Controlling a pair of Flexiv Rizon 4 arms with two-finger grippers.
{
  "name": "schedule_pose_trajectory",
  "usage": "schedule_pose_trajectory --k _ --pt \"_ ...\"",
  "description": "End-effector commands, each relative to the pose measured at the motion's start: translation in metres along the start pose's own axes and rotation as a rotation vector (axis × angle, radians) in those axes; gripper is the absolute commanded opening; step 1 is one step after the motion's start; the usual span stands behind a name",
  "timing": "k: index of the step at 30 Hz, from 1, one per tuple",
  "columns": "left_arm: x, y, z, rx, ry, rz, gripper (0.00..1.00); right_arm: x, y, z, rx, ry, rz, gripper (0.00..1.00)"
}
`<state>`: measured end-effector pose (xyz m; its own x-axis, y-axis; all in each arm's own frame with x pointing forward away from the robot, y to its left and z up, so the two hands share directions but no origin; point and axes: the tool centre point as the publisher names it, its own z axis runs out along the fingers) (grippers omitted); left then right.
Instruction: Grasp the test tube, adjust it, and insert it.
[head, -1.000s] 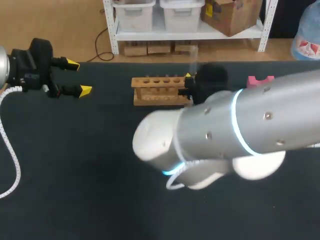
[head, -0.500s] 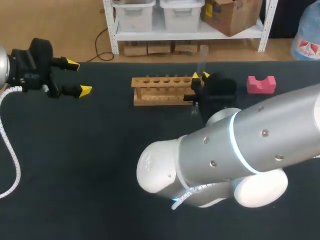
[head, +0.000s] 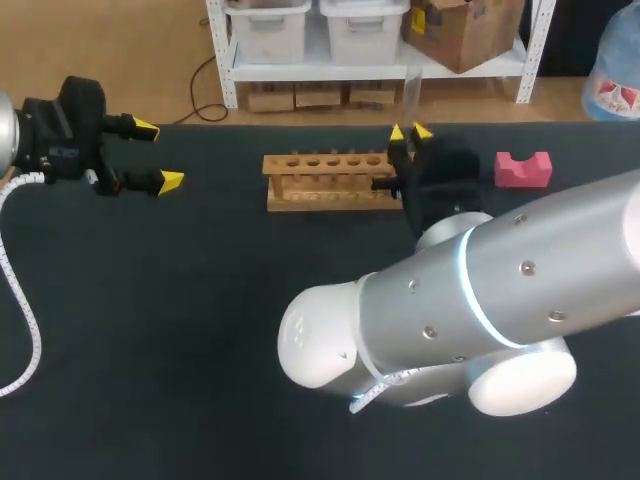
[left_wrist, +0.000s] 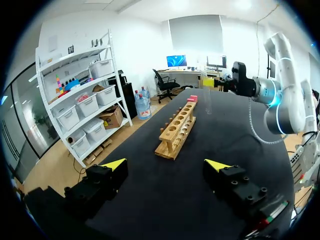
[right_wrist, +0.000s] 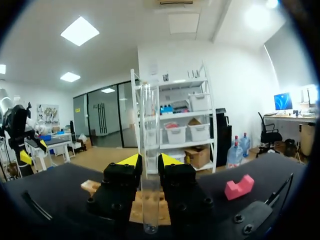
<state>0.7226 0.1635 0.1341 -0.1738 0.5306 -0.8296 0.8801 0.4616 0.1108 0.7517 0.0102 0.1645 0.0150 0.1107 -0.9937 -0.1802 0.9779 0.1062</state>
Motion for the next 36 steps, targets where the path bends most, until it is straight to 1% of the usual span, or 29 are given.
schedule_pose_trajectory --k 1,7,13,16,21,36 --pt "0.002 -0.001 0.000 -0.004 -0.009 0.003 1.00 -0.002 0.007 0.013 -0.010 -0.094 0.000 0.00" --pt "0.002 -0.001 0.000 -0.004 -0.009 0.003 1.00 -0.017 0.018 0.031 -0.042 -0.181 -0.002 0.00" --pt "0.002 -0.001 0.000 -0.004 -0.009 0.003 1.00 -0.026 0.023 0.041 -0.069 -0.209 0.006 0.00" --pt "0.002 -0.001 0.000 -0.004 -0.009 0.003 1.00 -0.026 0.025 0.044 -0.078 -0.205 0.003 0.00" --pt "0.002 -0.001 0.000 -0.004 -0.009 0.003 1.00 -0.018 0.026 0.049 -0.085 -0.181 -0.002 0.00" --pt "0.002 -0.001 0.000 -0.004 -0.009 0.003 1.00 -0.009 0.021 0.059 -0.091 -0.146 -0.032 0.00"
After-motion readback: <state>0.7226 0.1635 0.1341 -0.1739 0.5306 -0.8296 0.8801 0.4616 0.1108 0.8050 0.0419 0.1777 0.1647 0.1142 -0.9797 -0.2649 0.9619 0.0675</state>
